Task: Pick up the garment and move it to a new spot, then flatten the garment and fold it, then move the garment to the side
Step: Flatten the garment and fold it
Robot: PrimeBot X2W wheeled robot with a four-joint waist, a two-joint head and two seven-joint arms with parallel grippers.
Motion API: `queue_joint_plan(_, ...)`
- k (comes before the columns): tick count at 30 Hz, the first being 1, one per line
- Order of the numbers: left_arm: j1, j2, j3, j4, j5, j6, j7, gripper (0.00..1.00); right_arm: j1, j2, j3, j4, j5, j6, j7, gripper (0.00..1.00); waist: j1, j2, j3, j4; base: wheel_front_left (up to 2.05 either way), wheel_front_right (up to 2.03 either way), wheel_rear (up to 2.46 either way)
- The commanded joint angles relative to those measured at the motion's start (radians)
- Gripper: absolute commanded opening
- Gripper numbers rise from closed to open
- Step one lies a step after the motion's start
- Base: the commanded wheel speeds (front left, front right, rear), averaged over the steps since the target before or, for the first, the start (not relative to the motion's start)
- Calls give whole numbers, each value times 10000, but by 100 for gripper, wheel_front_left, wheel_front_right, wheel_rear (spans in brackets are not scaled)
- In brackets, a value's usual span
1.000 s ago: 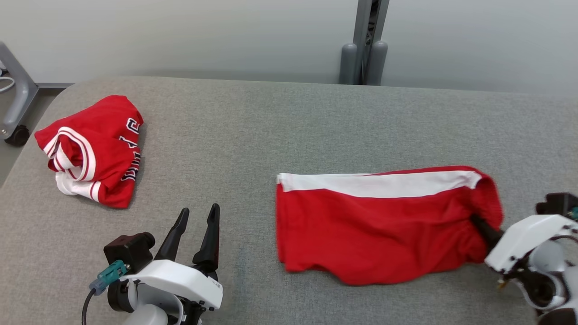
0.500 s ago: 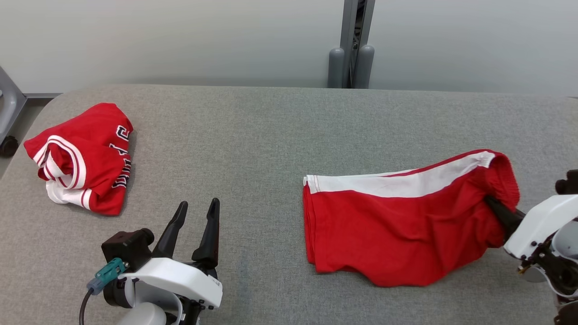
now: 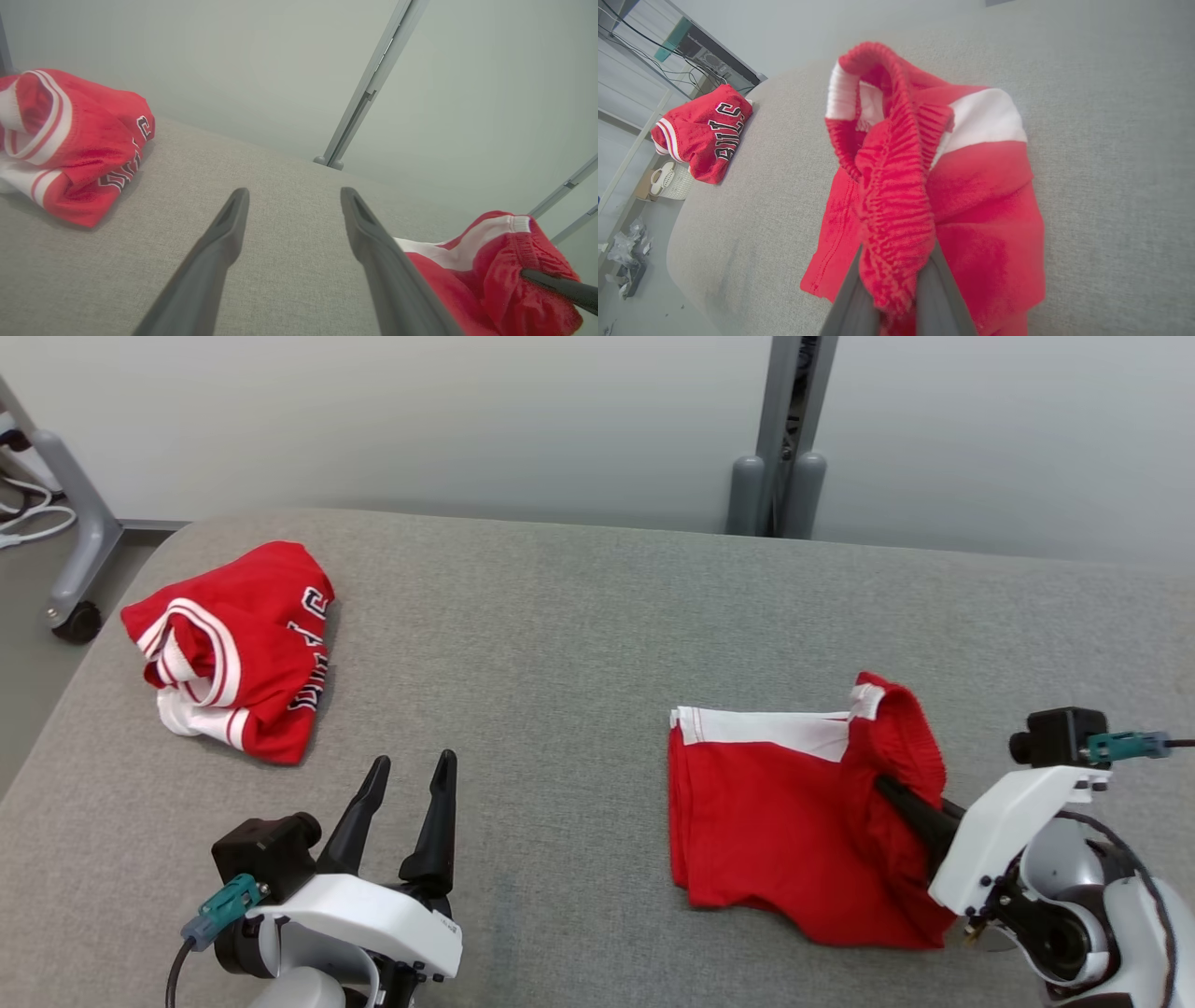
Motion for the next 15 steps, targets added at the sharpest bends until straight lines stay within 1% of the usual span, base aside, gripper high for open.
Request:
queue_joint_plan(1, 96, 29, 32, -23, 42, 27, -13, 100, -157, 48, 60, 161, -201, 3, 43, 0, 0, 0, -1, 152, 0, 0, 0)
queue_joint_plan(7, 116, -82, -40, 46, 26, -59, -34, 100, -621, 352, 296, 1158, -803, 3, -151, 0, 0, 0, 28, 595, 0, 0, 0)
queue_joint_plan(8, 116, -82, -40, 46, 26, -59, -34, 100, -621, 352, 296, 1158, -803, 3, -151, 0, 0, 0, 28, 595, 0, 0, 0)
queue_joint_plan(15, 84, -242, -137, 181, 51, -159, -53, 100, -1180, 516, 431, 2526, -1330, 3, -348, 0, 0, 0, -17, 1053, 0, 0, 0)
